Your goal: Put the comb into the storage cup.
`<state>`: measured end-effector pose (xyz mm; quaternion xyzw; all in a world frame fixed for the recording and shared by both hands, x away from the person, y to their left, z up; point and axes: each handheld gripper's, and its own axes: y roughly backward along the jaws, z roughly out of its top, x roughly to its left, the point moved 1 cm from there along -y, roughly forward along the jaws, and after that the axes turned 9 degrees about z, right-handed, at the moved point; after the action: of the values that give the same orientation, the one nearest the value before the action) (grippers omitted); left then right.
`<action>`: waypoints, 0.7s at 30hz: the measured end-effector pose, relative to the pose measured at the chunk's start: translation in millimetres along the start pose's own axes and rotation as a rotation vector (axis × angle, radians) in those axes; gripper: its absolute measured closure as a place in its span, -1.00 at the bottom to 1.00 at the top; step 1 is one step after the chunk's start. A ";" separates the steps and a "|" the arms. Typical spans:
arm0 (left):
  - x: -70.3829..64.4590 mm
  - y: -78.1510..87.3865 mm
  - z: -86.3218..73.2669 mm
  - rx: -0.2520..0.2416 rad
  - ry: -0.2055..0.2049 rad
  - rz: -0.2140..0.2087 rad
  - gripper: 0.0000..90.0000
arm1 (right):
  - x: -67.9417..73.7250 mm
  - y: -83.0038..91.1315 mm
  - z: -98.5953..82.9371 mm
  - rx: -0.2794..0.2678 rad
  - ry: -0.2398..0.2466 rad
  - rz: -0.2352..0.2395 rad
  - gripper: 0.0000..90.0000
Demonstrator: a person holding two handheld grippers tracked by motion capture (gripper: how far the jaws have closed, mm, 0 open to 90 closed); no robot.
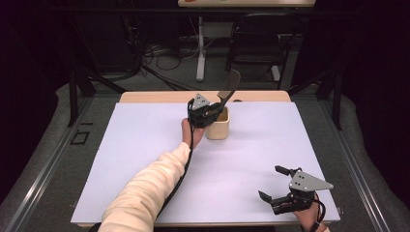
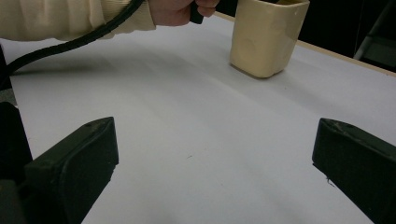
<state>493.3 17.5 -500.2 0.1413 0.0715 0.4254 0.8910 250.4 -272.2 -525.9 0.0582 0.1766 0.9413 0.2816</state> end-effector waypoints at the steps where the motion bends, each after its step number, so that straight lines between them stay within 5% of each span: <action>1: 0.3 0.3 -0.2 0.003 0.000 -0.002 0.61 | 0.0 0.0 0.0 0.000 0.000 0.000 -1.00; 21: -4.4 0.6 -0.3 0.063 -0.080 0.016 0.61 | 0.4 -0.3 0.0 0.003 0.003 0.001 -1.00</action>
<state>490.0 14.5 -500.3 0.1868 0.0480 0.4239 0.8849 250.3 -271.7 -526.0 0.0574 0.1781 0.9414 0.2807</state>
